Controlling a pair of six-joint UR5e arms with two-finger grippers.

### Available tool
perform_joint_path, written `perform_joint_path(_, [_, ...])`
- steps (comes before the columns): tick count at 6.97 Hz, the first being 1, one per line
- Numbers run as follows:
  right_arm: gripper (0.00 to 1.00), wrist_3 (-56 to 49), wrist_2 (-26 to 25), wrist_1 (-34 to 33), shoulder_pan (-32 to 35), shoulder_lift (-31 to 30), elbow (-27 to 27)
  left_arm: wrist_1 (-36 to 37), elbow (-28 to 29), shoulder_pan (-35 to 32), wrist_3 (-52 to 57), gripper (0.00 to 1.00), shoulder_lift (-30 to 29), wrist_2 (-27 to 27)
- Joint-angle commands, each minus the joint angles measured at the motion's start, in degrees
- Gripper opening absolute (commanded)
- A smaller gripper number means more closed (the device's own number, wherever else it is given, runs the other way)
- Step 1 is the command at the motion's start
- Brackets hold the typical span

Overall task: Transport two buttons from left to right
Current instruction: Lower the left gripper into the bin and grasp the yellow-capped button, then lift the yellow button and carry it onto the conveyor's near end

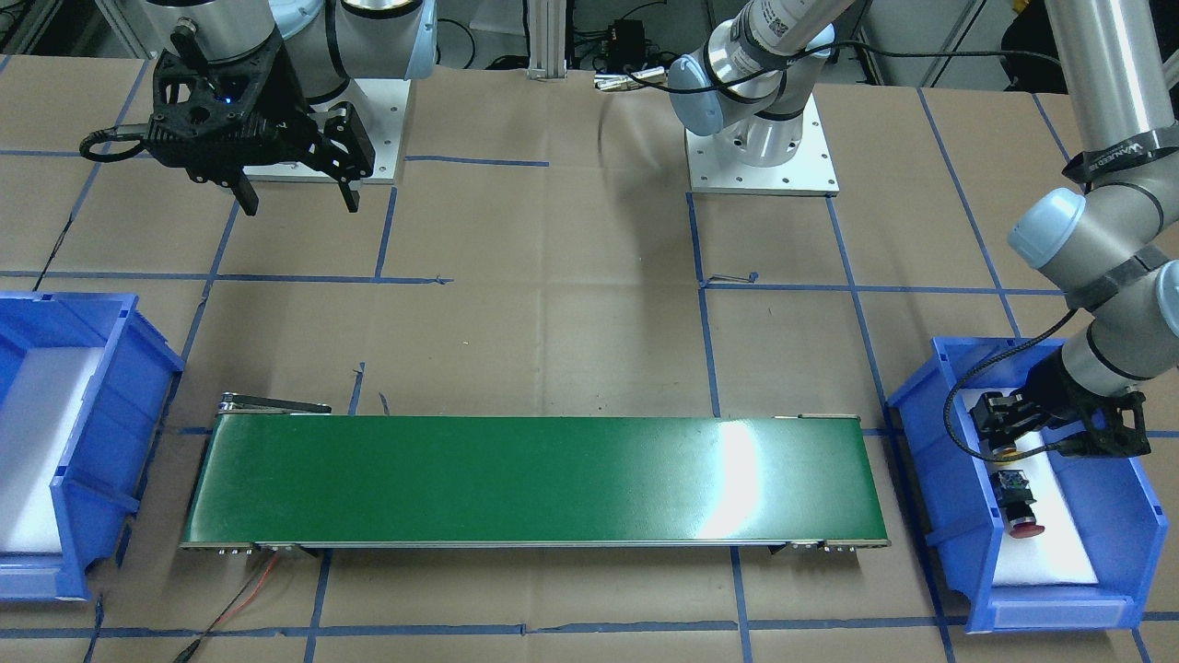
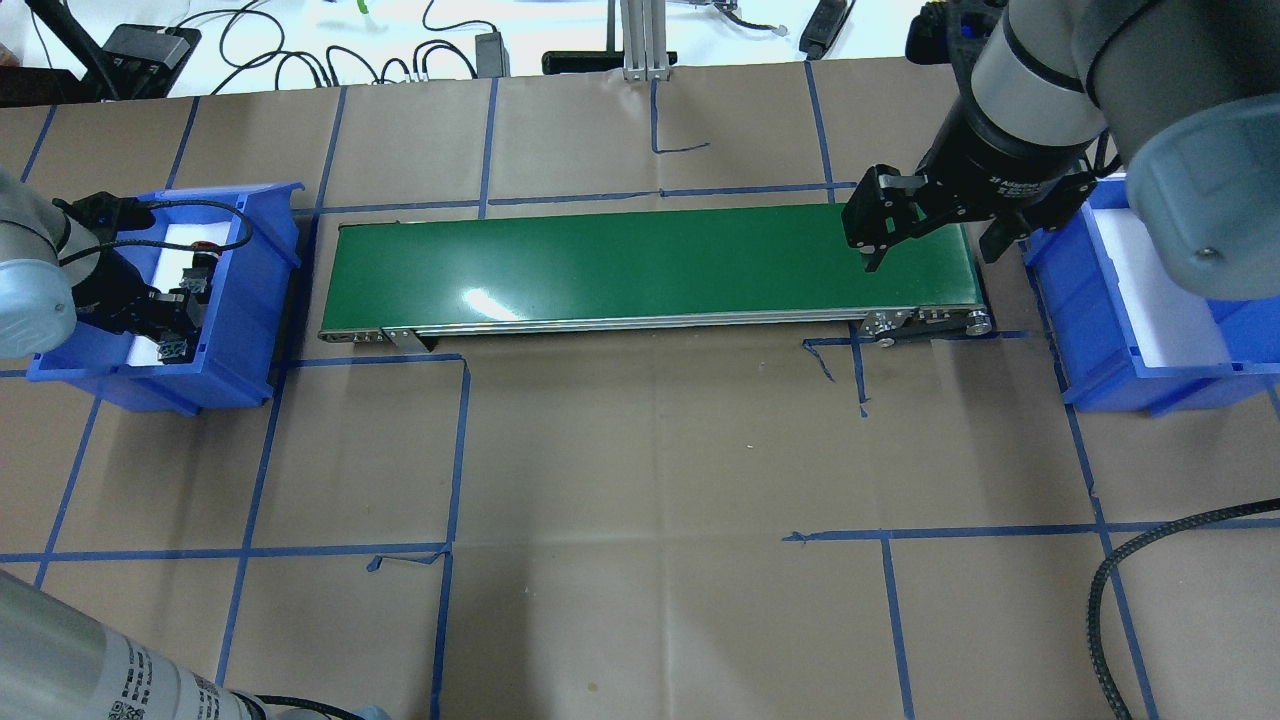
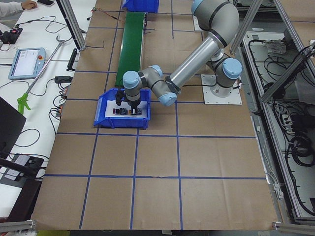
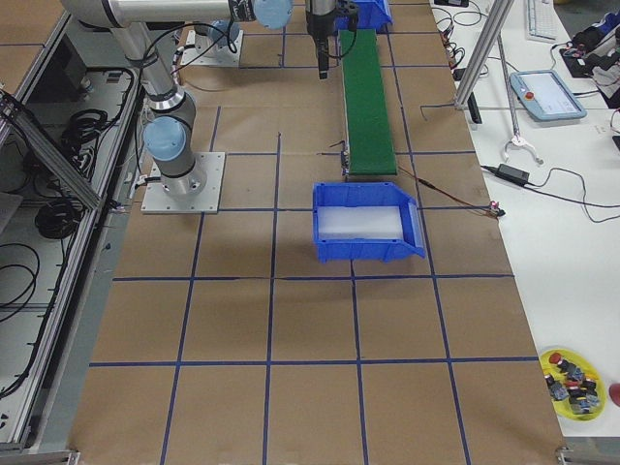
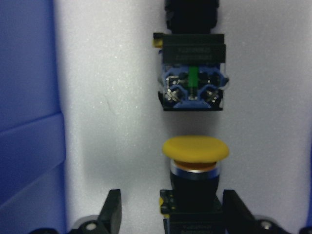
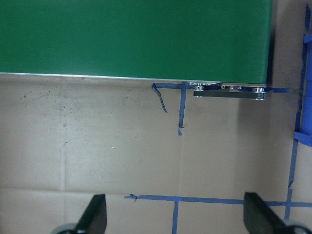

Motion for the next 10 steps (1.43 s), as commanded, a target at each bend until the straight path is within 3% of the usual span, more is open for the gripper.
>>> perform_joint_path(1, [1.00,0.0,0.0,0.0,0.0,0.0,0.0,-1.2,3.5,0.0,-0.1,0.02,1.3,-1.8])
perform_joint_path(4, [1.00,0.0,0.0,0.0,0.0,0.0,0.0,-18.5,13.1,0.0,0.5,0.02,6.0,-1.6])
perform_joint_path(6, [1.00,0.0,0.0,0.0,0.0,0.0,0.0,-26.1,18.8,-0.3,0.5,0.02,6.2,-1.6])
perform_joint_path(8, [1.00,0.0,0.0,0.0,0.0,-0.1,0.0,-27.6,20.3,-5.6,-0.8,0.02,5.8,-1.4])
perform_joint_path(10, [1.00,-0.1,0.0,0.0,0.0,-0.1,0.0,-27.4,20.4,-13.9,-9.4,0.02,6.1,0.2])
